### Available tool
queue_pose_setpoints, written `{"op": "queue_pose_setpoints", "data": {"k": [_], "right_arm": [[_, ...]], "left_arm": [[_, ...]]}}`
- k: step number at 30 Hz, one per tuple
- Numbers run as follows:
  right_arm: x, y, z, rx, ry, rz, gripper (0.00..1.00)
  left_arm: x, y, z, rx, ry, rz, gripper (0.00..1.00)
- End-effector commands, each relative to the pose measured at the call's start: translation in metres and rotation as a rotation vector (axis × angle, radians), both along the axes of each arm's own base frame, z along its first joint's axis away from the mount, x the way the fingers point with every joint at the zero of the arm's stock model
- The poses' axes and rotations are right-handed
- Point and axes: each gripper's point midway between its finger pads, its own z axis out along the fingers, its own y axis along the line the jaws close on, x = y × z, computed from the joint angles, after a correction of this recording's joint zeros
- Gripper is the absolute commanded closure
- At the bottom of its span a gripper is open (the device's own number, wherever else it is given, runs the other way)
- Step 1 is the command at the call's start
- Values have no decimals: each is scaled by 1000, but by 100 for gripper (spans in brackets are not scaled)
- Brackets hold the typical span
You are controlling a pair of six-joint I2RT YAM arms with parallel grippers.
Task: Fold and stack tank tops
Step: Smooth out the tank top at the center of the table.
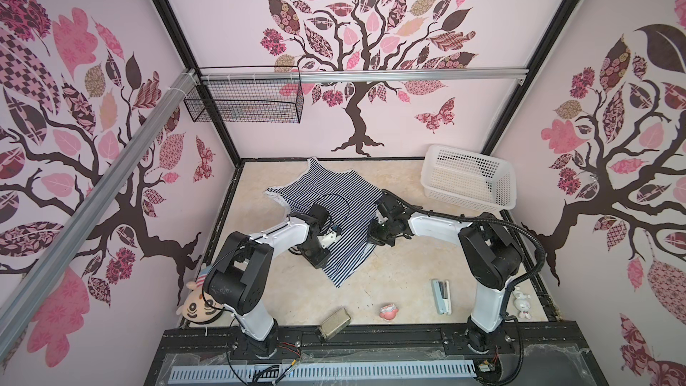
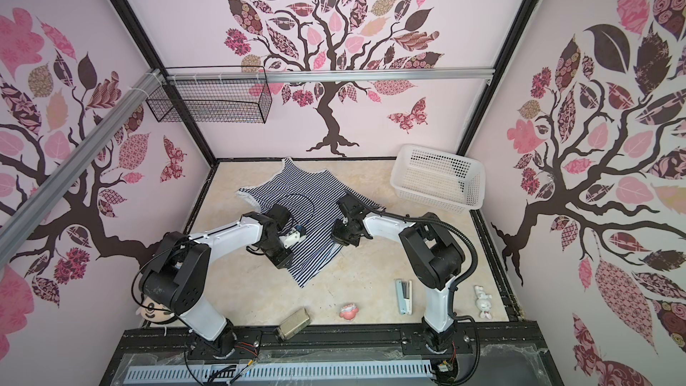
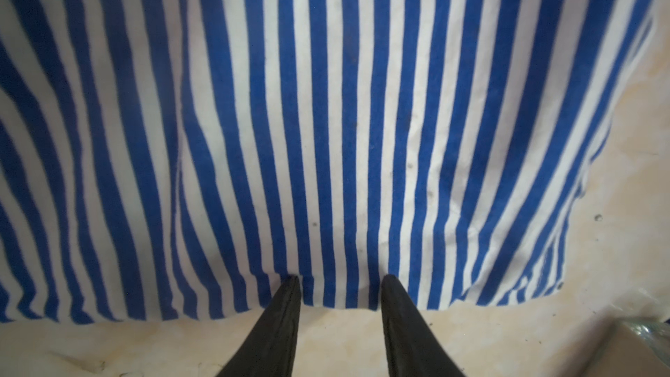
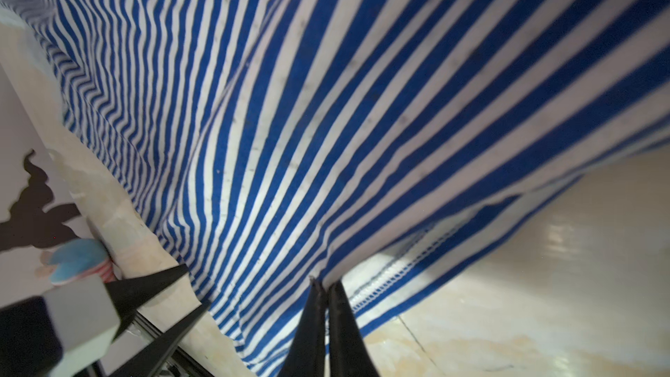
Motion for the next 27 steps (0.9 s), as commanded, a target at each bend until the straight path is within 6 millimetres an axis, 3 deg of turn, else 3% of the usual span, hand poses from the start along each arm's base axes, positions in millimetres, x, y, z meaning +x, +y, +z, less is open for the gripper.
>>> {"op": "queue_pose_setpoints", "data": {"k": [1, 10, 15, 20, 27], "right_arm": [[1, 2, 1, -22, 8, 9, 100], [-18, 9, 37, -9, -35, 39, 100], [-20, 4, 41, -26, -39, 34, 100], [-22, -7, 33, -89, -35, 20, 66], [-27, -19, 27, -124, -50, 12, 63]], "left_arm": [[-2, -1, -2, -7, -1, 2, 59], [1, 0, -5, 2, -6, 3, 59], [4, -1, -8, 7, -4, 12, 59], [6, 0, -9, 16, -12, 16, 59], [6, 3, -6, 28, -28, 14, 59]]}}
